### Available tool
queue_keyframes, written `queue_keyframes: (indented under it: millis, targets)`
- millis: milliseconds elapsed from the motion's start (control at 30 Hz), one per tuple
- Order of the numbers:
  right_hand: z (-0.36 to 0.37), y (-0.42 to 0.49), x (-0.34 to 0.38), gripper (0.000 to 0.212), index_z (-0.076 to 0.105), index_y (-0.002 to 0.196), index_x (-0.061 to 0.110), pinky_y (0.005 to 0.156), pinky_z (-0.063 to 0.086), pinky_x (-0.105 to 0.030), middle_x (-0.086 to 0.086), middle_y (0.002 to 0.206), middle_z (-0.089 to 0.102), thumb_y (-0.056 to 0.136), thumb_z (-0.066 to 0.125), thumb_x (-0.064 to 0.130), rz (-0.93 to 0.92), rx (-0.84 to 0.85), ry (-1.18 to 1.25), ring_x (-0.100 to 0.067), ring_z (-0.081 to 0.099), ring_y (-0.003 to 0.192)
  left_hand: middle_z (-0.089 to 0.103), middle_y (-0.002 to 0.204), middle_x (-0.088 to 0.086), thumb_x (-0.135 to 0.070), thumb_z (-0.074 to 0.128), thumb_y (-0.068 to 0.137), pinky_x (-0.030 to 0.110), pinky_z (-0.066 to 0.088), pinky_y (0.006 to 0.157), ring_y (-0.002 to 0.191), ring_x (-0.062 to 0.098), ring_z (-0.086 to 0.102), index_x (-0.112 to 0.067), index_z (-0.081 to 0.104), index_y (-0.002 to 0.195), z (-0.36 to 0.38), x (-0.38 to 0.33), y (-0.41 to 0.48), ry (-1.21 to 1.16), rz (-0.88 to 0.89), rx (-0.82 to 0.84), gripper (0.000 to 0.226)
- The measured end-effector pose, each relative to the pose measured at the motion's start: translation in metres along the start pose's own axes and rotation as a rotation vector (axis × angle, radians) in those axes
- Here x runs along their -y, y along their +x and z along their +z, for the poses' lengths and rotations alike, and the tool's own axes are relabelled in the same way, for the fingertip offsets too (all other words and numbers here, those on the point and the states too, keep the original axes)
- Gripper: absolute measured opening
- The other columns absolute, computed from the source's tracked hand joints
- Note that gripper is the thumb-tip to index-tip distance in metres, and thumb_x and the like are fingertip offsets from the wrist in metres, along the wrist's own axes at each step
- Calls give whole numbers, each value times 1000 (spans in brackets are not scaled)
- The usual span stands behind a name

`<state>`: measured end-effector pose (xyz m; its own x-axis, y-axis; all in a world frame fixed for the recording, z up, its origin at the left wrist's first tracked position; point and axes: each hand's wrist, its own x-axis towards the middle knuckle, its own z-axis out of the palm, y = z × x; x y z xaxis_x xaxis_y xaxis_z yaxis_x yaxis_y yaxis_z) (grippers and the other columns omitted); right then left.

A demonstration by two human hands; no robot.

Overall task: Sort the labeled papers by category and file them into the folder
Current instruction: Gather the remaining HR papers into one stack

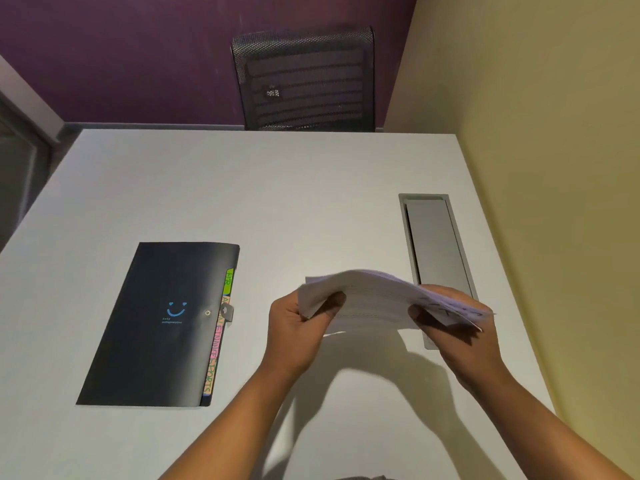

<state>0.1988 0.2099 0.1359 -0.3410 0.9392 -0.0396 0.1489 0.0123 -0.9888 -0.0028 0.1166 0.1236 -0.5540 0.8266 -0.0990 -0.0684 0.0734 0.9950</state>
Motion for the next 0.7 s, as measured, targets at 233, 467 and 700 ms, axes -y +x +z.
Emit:
queue_keyframes:
  millis: [233, 467, 700]
  targets:
    - [2, 21, 10, 25, 69, 110, 6, 64, 60, -30, -2, 91, 79, 85, 68, 10, 126, -217, 335, -20, 76, 82, 79, 97, -5, -21, 77, 80, 25, 58, 79, 93, 12, 74, -21, 75, 98, -11, -3, 15, 66, -182, 316, 18]
    - [-8, 33, 3, 25, 71, 104, 20, 63, 61, -33, 2, 95, 78, 88, 67, 2, 92, -199, 198, -12, 74, 80, 67, 72, -17, -35, 65, 90, 34, 53, 64, 67, 2, 61, -26, 72, 79, -30, 28, 13, 386, -68, 348, 16]
    - [-27, 48, 5, 53, 67, 102, 40, 85, 46, -7, 25, 112, 66, 73, 80, -2, -213, 48, -487, 5, 63, 102, 69, 110, -29, -18, 49, 79, 18, 50, 75, 98, -2, 65, -51, 64, 116, -43, 16, 31, 856, 251, 421, 51]
